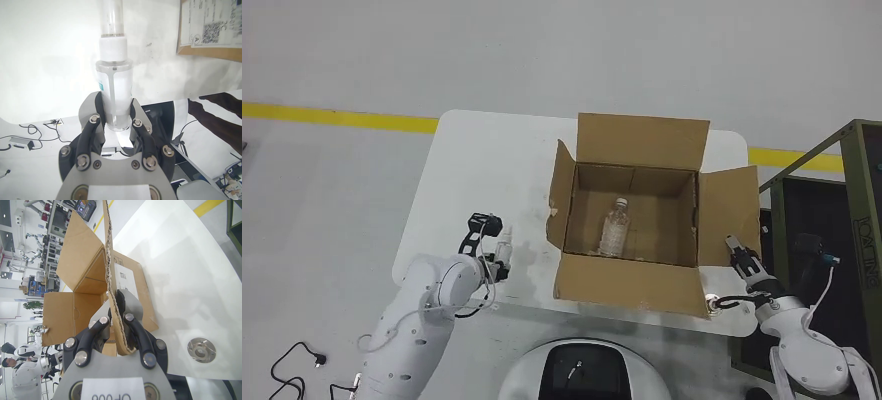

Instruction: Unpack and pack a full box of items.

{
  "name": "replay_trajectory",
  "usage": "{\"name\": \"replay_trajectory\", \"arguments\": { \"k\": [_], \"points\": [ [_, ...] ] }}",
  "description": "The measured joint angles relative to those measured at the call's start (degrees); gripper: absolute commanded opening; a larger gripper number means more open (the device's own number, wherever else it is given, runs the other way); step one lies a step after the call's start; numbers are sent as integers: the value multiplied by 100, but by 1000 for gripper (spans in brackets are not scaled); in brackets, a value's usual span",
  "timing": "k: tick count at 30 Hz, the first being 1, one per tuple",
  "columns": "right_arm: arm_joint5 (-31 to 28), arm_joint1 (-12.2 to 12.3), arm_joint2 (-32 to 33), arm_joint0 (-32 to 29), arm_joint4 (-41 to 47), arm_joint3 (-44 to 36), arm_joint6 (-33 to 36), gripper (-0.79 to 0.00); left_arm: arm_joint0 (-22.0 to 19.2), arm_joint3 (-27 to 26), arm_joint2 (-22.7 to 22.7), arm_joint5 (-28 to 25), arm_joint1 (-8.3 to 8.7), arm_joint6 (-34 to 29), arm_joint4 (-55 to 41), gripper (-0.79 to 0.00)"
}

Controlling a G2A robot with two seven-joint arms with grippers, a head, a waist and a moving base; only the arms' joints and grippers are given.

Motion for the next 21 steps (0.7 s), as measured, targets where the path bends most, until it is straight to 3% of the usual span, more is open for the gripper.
{"name": "replay_trajectory", "arguments": {
  "k": [11,21],
  "points": [
    [-294,8,-91,-112,122,-69,195,-785,-130,-1170,-892,325,101,-355,-188,-785],
    [-603,27,-139,-248,214,-195,417,-785,-861,-1633,-748,282,108,-502,-852,-785]
  ]
}}
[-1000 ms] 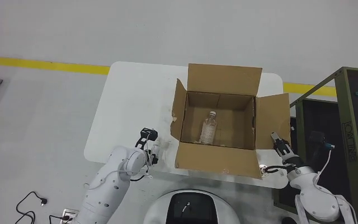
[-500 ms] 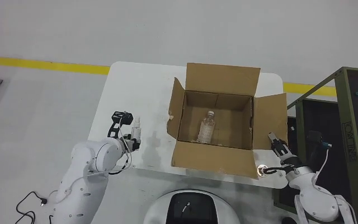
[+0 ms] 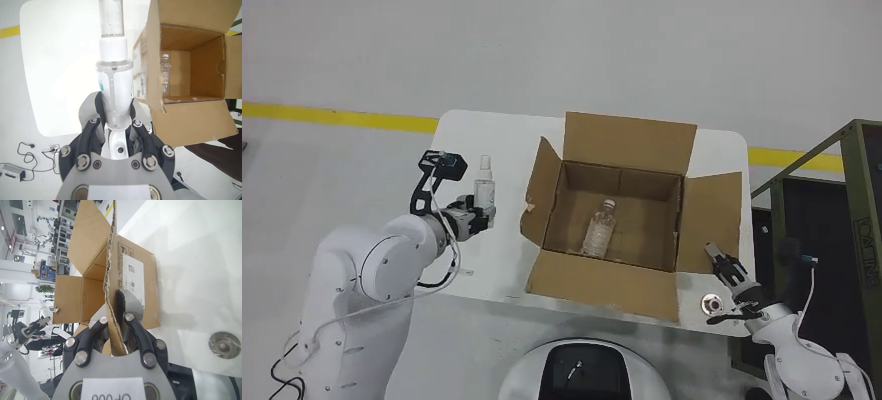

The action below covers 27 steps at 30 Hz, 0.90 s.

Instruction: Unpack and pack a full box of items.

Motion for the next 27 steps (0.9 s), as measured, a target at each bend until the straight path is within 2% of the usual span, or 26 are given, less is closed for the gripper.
{"name": "replay_trajectory", "arguments": {
  "k": [18,22,27],
  "points": [
    [-132,25,85,-228,46,-112,31,-785,-1036,-315,831,-10,-19,-138,-1091,-785],
    [-134,29,81,-255,11,-110,8,-785,-1225,-155,973,-39,-35,-186,-1779,-785],
    [-127,32,90,-300,14,-133,-27,-785,-1397,-32,1119,-26,-42,-260,-2203,-785]
  ]
}}
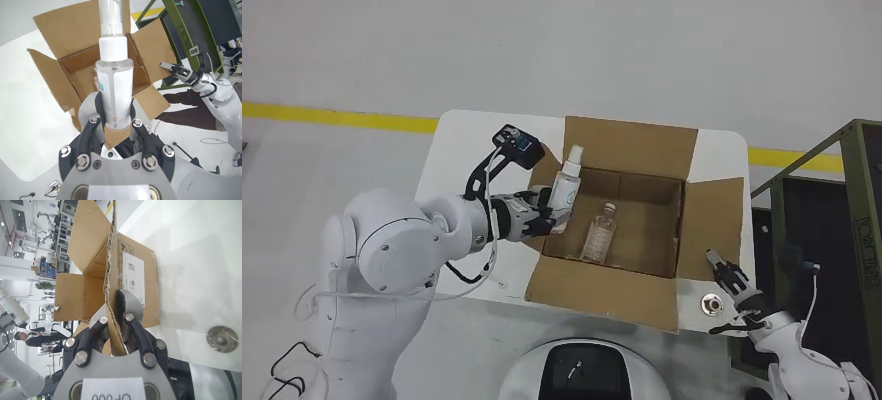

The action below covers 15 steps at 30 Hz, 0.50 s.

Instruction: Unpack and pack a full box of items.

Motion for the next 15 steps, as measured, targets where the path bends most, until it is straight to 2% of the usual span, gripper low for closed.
{"name": "replay_trajectory", "arguments": {
  "k": [15],
  "points": [
    [-101,22,193,-195,-47,7,-11,-785,5,-4,-4,-1,0,2,13,-785]
  ]
}}
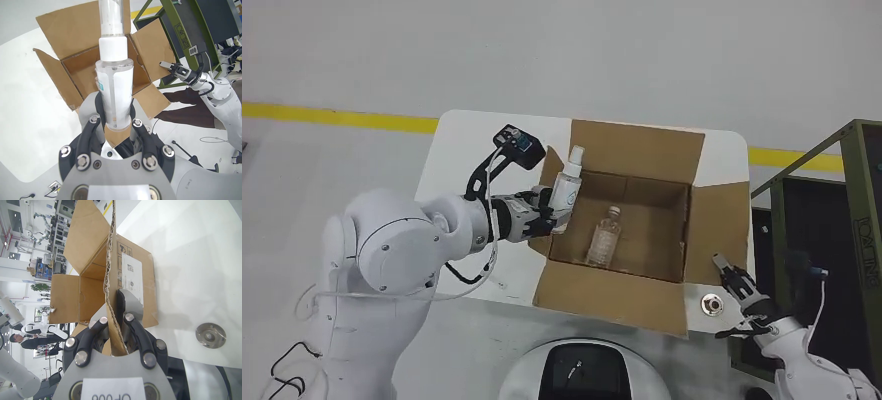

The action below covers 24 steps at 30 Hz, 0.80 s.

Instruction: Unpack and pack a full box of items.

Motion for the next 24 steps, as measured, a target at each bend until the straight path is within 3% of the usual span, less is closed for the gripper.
{"name": "replay_trajectory", "arguments": {
  "k": [5,9,15,24],
  "points": [
    [-41,7,15,-51,58,-46,86,-785,116,-135,288,-150,-9,415,-62,-785],
    [-85,8,0,-70,147,-45,125,-785,-72,42,641,-123,-65,591,-697,-785],
    [-148,12,-41,-50,182,63,118,-785,-608,633,1306,-110,-162,667,-1226,-785],
    [-138,16,-33,-130,141,106,44,-785,-1157,2063,2380,394,-361,1067,-1012,-785]
  ]
}}
